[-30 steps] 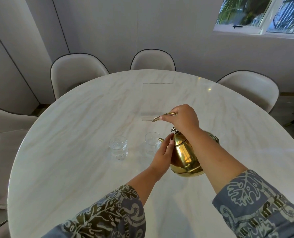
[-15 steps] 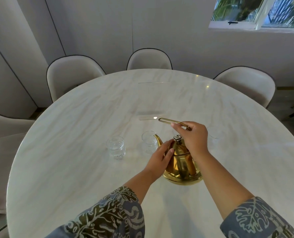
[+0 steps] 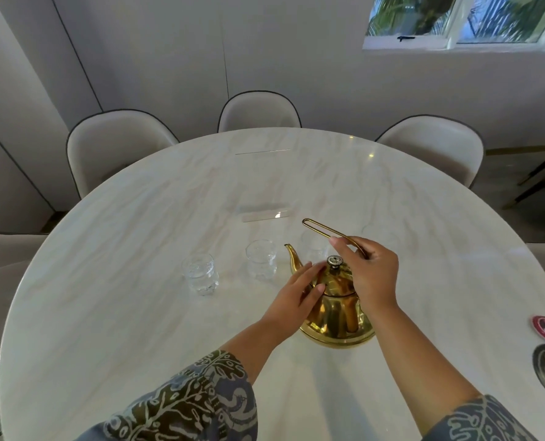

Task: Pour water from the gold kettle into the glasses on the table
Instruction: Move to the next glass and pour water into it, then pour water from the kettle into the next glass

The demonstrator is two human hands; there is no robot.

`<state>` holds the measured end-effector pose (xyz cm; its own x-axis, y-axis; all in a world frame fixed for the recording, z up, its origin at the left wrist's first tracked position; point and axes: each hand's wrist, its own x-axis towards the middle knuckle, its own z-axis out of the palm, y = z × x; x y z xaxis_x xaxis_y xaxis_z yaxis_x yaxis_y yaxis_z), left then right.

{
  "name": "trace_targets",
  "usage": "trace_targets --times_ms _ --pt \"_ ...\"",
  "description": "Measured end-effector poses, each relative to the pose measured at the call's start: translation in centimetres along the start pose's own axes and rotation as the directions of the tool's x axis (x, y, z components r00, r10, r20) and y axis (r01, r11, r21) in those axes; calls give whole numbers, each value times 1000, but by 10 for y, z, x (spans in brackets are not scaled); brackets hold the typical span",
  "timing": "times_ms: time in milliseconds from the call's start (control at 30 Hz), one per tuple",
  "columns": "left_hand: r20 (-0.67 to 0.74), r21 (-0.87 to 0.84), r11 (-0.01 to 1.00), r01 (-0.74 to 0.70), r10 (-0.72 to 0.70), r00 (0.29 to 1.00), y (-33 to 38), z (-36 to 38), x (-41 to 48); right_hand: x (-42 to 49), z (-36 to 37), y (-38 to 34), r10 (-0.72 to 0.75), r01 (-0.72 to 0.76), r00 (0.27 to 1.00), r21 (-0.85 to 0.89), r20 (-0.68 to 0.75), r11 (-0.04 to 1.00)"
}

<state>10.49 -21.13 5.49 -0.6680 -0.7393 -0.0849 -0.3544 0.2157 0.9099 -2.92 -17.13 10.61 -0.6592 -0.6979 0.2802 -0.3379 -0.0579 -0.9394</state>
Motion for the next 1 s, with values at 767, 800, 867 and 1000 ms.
trace_targets --times_ms 767,800,867,1000 --pt "46 -135 991 -3 9 999 35 33 57 69 -28 -7 -24 20 1000 -255 -11 967" --pt "45 -153 988 7 0 999 35 33 59 72 -26 -7 -24 22 1000 -274 -4 961" --pt "47 -188 982 24 -15 999 35 34 63 79 -23 -7 -12 14 1000 -306 10 952" --pt "45 -236 971 43 -33 998 34 33 70 89 -16 -9 0 16 999 -363 45 932"
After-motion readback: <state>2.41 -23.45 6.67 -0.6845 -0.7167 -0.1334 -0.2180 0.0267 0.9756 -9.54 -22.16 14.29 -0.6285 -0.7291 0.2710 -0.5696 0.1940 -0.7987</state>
